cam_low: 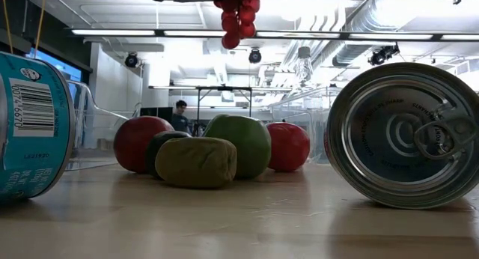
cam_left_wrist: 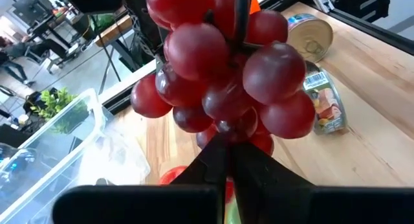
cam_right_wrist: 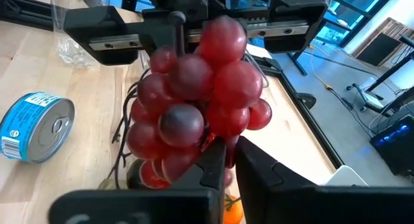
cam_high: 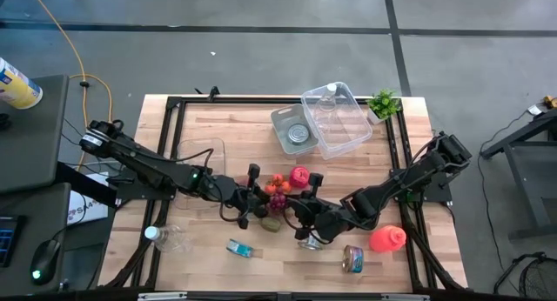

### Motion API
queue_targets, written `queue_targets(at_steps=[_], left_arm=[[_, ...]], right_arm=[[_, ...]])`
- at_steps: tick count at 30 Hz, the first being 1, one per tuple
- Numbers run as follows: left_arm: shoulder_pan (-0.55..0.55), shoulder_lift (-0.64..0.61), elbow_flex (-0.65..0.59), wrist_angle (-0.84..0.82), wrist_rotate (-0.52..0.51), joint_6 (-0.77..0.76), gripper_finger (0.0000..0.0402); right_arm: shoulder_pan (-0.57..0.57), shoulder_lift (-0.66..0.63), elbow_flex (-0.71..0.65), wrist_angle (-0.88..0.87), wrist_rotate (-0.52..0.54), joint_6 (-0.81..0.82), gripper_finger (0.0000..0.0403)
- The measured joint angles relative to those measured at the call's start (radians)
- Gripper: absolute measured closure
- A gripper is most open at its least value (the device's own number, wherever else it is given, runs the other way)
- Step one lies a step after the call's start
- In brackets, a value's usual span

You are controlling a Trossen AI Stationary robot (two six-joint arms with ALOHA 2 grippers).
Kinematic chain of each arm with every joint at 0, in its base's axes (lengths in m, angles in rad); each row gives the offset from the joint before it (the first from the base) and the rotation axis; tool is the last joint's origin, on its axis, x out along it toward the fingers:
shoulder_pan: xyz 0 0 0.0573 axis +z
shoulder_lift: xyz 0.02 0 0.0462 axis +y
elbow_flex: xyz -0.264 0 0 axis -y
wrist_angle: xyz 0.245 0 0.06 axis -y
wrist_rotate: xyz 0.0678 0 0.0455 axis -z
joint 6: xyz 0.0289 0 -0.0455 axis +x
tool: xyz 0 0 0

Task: Pick & Place Food Item
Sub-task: Put the red grapes into the left transparent bin

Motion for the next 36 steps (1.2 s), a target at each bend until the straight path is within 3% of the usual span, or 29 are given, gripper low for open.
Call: queue_targets(at_steps=[5, 13, 17, 26, 32, 36], left_arm=[[0.000, 0.000, 0.000, 0.000, 0.006, 0.000, 0.0400], [0.000, 0.000, 0.000, 0.000, 0.006, -0.001, 0.0400], [0.000, 0.000, 0.000, -0.005, -0.005, -0.002, 0.0400], [-0.005, 0.000, 0.000, -0.015, -0.086, -0.009, 0.0401], [-0.069, -0.020, 0.000, -0.025, -0.293, -0.012, 0.0401], [-0.138, -0.075, 0.000, -0.068, -0.485, -0.025, 0.0401]], right_arm=[[0.003, 0.000, 0.000, 0.000, 0.000, -0.005, 0.0332], [0.010, 0.000, 0.000, -0.002, 0.003, -0.001, 0.0180], [0.030, 0.000, 0.000, -0.005, 0.015, -0.019, 0.0127], [0.119, 0.000, 0.000, -0.003, 0.175, -0.053, 0.0110], [0.191, 0.000, 0.000, -0.008, 0.213, -0.027, 0.0111], [0.226, 0.000, 0.000, -0.008, 0.242, -0.026, 0.0113]])
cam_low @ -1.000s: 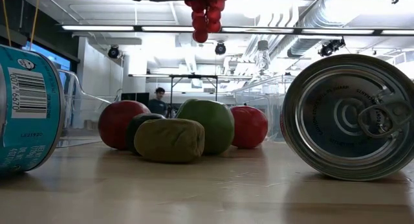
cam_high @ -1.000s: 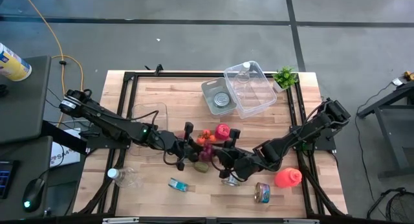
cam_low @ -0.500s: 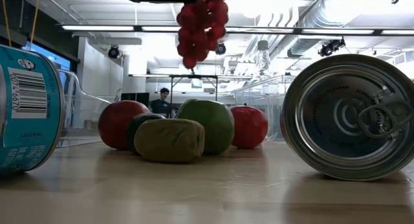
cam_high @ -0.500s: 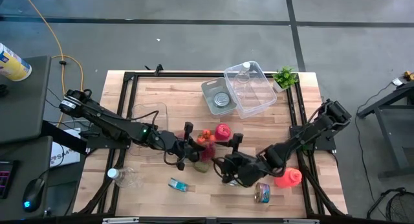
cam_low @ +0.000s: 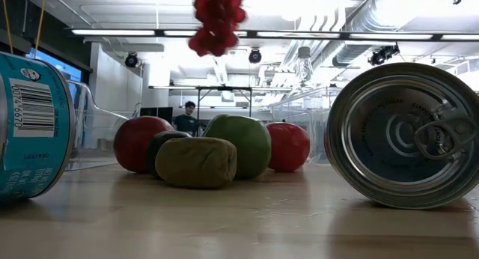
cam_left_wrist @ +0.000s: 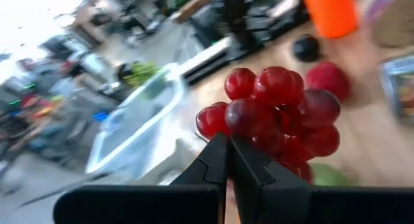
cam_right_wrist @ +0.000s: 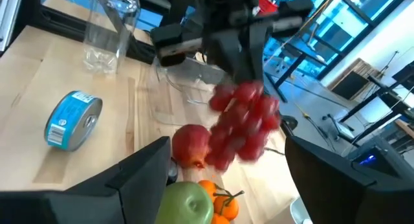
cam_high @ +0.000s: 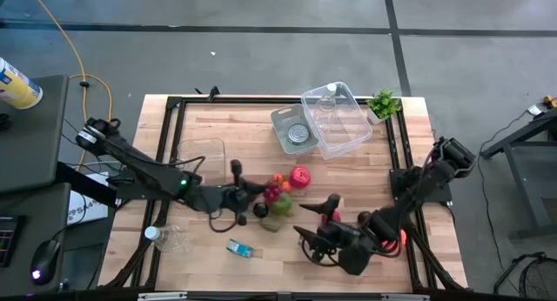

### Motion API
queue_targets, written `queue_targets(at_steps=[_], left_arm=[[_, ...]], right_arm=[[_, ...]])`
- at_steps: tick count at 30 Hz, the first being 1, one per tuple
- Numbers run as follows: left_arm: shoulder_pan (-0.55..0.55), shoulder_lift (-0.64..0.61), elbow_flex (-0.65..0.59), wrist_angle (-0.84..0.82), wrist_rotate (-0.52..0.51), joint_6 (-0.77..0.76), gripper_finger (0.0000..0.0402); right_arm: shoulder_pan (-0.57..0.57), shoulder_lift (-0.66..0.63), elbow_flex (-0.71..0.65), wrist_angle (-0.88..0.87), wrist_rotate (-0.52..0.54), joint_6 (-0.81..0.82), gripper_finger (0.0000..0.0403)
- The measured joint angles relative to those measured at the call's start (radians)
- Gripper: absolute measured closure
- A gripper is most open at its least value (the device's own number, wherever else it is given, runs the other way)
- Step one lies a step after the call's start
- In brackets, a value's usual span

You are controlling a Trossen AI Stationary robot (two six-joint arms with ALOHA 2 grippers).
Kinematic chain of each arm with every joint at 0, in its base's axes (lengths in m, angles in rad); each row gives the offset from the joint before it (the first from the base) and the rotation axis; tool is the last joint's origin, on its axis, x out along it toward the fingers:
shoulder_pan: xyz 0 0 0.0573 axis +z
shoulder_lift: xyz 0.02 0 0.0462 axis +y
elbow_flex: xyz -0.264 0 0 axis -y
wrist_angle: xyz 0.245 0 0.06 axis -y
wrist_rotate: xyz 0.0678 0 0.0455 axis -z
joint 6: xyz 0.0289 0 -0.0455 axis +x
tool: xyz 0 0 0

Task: Pick & Place Food Item
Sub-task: Put the red grapes into the left transparent bin

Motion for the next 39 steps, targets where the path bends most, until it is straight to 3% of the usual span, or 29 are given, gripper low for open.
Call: queue_targets(at_steps=[11, 16, 21, 24, 29, 35, 39], left_arm=[[-0.172, -0.163, 0.000, -0.194, -0.405, -0.021, 0.0401], [-0.186, -0.252, 0.000, -0.316, -0.505, -0.108, 0.0401], [-0.178, -0.374, 0.000, -0.477, -0.515, -0.248, 0.0401], [-0.146, -0.455, 0.000, -0.564, -0.469, -0.334, 0.0401], [-0.024, -0.562, 0.000, -0.764, -0.271, -0.539, 0.0401], [0.147, -0.620, 0.000, -0.998, -0.016, -0.744, 0.0401], [0.256, -0.625, 0.000, -1.098, 0.122, -0.800, 0.0401]], right_arm=[[0.040, 0.000, 0.000, -0.014, 0.028, 0.003, 0.0113], [0.039, 0.000, 0.000, -0.015, 0.028, 0.003, 0.0113], [0.039, 0.000, 0.000, -0.032, 0.023, 0.041, 0.0113], [0.039, 0.000, 0.000, -0.068, 0.023, 0.069, 0.0113], [0.039, 0.000, 0.000, -0.088, 0.023, 0.083, 0.0113], [0.039, 0.000, 0.000, -0.088, 0.024, 0.083, 0.0113], [0.038, 0.000, 0.000, -0.088, 0.024, 0.083, 0.0113]])
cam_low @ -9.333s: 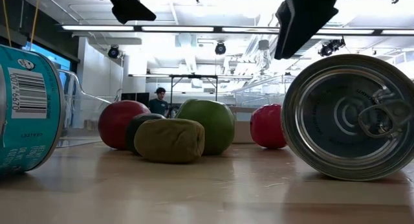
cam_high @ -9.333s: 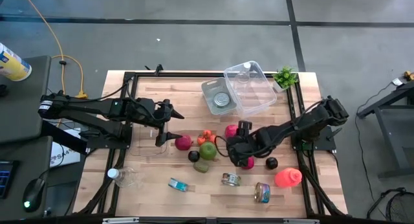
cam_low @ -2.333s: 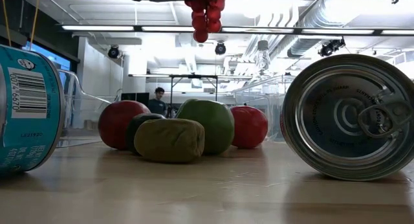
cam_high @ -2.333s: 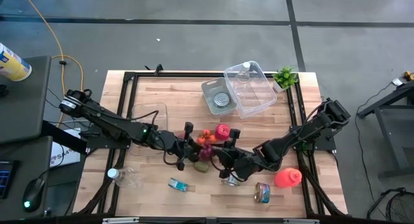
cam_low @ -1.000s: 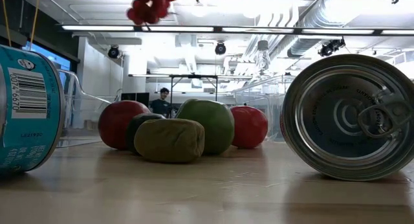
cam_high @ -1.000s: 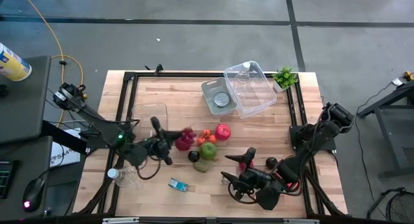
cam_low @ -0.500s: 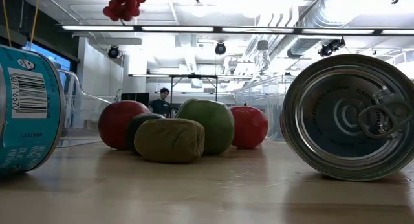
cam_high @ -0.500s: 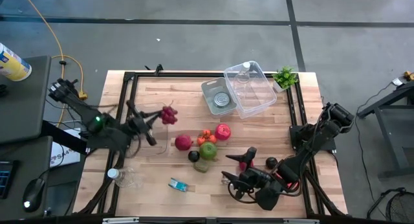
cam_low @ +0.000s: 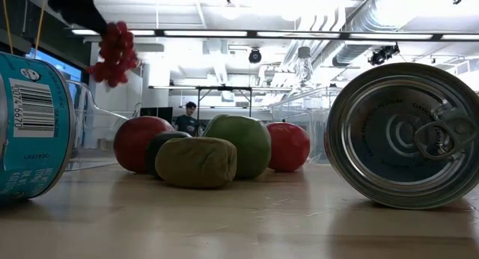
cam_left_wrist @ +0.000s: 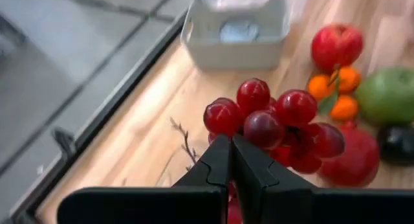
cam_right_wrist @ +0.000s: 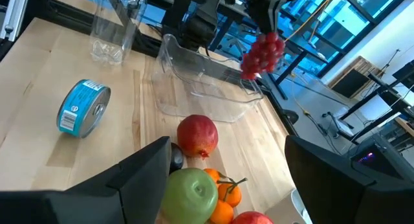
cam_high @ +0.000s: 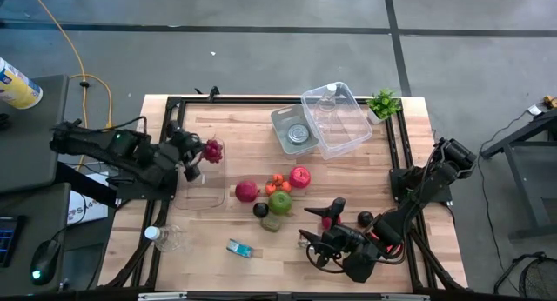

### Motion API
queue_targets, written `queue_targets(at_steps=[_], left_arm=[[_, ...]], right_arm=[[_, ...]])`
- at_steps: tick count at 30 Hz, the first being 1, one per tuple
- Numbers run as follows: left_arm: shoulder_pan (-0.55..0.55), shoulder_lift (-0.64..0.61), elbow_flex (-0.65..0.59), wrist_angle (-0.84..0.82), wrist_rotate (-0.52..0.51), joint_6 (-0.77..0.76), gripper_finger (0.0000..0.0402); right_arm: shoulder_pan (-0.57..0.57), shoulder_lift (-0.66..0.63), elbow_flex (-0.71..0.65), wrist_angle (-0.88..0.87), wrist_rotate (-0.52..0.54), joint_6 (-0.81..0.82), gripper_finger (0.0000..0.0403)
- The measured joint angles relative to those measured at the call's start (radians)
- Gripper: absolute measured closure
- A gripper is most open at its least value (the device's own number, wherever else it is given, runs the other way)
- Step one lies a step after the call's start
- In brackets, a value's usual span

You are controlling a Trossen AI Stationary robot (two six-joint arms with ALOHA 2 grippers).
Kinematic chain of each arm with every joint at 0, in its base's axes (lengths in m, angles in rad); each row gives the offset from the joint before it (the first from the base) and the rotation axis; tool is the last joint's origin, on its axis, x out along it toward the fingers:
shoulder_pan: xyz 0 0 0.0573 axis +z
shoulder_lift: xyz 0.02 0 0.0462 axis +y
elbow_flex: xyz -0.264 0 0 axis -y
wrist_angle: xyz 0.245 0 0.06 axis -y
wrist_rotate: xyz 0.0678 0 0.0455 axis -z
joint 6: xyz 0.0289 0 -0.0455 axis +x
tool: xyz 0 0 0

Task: Pick & Place Food Item
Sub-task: Put the red grapes into the left transparent bin

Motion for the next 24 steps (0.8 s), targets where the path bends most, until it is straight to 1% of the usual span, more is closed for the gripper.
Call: queue_targets(at_steps=[6, 10, 18, 24], left_arm=[[0.104, 0.000, 0.000, -0.028, 0.159, 0.001, 0.0401], [0.138, 0.000, 0.000, -0.049, 0.226, 0.001, 0.0401], [0.146, 0.000, 0.000, -0.142, 0.238, 0.003, 0.0401], [0.146, 0.000, 0.001, -0.143, 0.235, 0.006, 0.0401]], right_arm=[[0.000, 0.000, 0.000, 0.000, 0.000, 0.000, 0.0113], [0.000, 0.000, 0.000, 0.000, 0.000, 0.000, 0.0113], [0.000, 0.000, 0.000, -0.015, -0.003, 0.022, 0.0113], [-0.002, 0.000, 0.000, -0.021, -0.003, 0.024, 0.0113]])
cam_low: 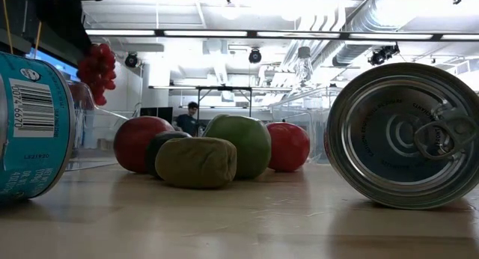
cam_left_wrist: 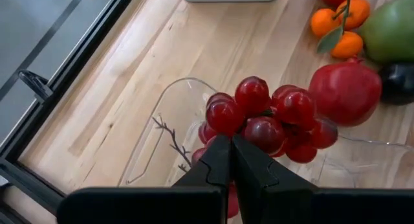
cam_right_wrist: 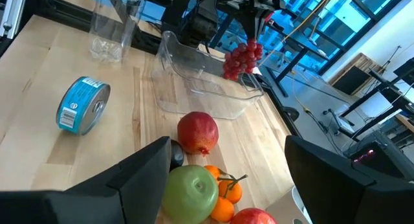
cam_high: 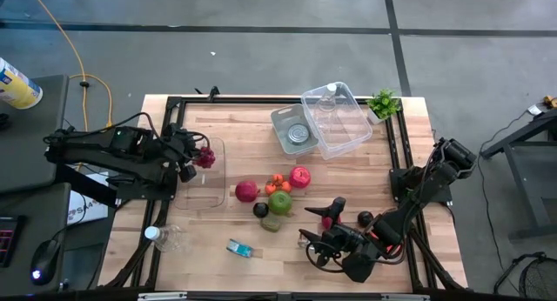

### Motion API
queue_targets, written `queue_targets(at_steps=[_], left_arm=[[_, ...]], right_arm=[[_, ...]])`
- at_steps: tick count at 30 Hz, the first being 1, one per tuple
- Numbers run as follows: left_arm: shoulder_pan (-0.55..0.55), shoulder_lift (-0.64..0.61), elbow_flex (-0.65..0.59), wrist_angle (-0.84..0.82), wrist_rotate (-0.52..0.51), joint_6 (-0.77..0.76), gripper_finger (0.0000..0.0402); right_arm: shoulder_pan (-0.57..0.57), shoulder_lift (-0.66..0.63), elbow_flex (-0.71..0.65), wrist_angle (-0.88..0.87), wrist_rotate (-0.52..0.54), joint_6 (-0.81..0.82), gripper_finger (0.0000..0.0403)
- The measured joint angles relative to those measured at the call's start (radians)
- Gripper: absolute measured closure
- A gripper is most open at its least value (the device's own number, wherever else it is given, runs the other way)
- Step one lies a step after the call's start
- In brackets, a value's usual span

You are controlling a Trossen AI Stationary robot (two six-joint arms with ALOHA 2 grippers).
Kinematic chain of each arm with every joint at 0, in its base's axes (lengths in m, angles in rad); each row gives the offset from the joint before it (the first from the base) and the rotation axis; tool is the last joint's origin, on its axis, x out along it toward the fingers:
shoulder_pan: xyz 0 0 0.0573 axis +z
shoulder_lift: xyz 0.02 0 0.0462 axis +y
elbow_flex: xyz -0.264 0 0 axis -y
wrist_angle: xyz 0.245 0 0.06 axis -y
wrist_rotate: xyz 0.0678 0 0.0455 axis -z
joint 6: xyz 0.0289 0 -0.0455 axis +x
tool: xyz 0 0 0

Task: Pick & Place Food Item
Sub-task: Put the red grapes into the left transparent bin, then put the transparent bottle into the right transparent bin

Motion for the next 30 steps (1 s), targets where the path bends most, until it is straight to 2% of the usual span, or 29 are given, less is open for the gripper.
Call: queue_targets(at_steps=[18, 22, 30], left_arm=[[0.000, 0.013, 0.000, -0.002, -0.003, -0.003, 0.0395], [-0.001, 0.027, 0.000, -0.017, -0.003, -0.003, 0.0365], [-0.001, 0.032, 0.000, -0.019, -0.003, -0.032, 0.0280]], right_arm=[[0.000, 0.000, 0.000, 0.000, 0.000, 0.000, 0.0113], [0.000, 0.000, 0.000, 0.000, 0.000, 0.000, 0.0113], [0.000, 0.000, 0.000, -0.002, 0.000, 0.000, 0.0113]])
